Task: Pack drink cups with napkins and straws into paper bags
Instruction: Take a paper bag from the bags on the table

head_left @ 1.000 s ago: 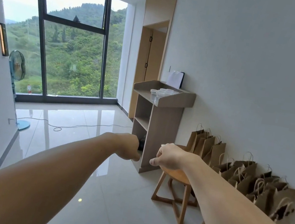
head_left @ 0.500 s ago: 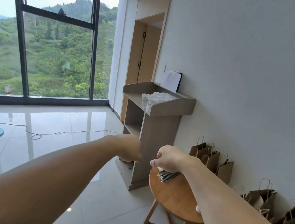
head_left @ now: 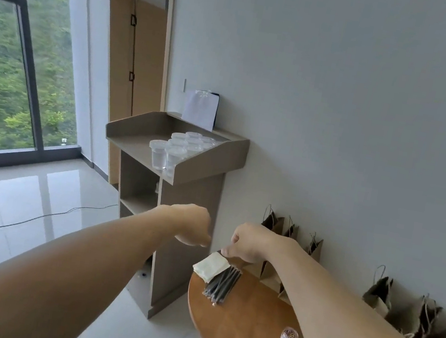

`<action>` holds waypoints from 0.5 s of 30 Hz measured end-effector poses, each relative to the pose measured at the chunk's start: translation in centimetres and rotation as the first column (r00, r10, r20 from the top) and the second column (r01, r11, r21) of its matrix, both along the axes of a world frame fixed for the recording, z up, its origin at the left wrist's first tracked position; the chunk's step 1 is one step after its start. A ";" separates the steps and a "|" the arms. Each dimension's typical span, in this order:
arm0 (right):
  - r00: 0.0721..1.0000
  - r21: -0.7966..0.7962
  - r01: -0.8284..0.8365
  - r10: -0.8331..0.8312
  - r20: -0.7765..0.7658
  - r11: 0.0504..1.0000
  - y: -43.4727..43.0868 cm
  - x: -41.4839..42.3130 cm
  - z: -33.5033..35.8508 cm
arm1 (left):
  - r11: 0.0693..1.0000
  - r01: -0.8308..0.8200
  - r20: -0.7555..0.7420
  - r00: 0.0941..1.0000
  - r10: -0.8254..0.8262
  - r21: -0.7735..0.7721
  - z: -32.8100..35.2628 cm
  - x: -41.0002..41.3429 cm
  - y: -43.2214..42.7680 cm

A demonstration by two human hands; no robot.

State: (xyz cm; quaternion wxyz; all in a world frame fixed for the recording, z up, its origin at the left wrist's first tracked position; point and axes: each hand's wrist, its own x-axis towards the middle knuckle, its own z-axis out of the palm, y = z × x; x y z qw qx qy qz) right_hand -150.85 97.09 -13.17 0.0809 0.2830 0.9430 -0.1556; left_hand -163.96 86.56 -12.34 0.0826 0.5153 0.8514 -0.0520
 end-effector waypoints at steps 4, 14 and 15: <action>0.998 -0.006 0.062 -0.062 0.002 0.998 5.7 -3.1 -0.6 | 0.998 0.059 0.023 0.998 -0.059 -0.001 -0.9 -4.5 6.3; 0.986 -0.047 0.166 -0.165 0.022 0.985 21.8 -10.3 -3.9 | 0.989 0.148 0.041 0.988 -0.148 -0.004 -2.8 -12.3 22.4; 0.983 -0.046 0.183 -0.182 0.030 0.982 23.2 -10.7 -4.2 | 0.988 0.157 0.057 0.986 -0.157 -0.002 -3.3 -12.9 24.0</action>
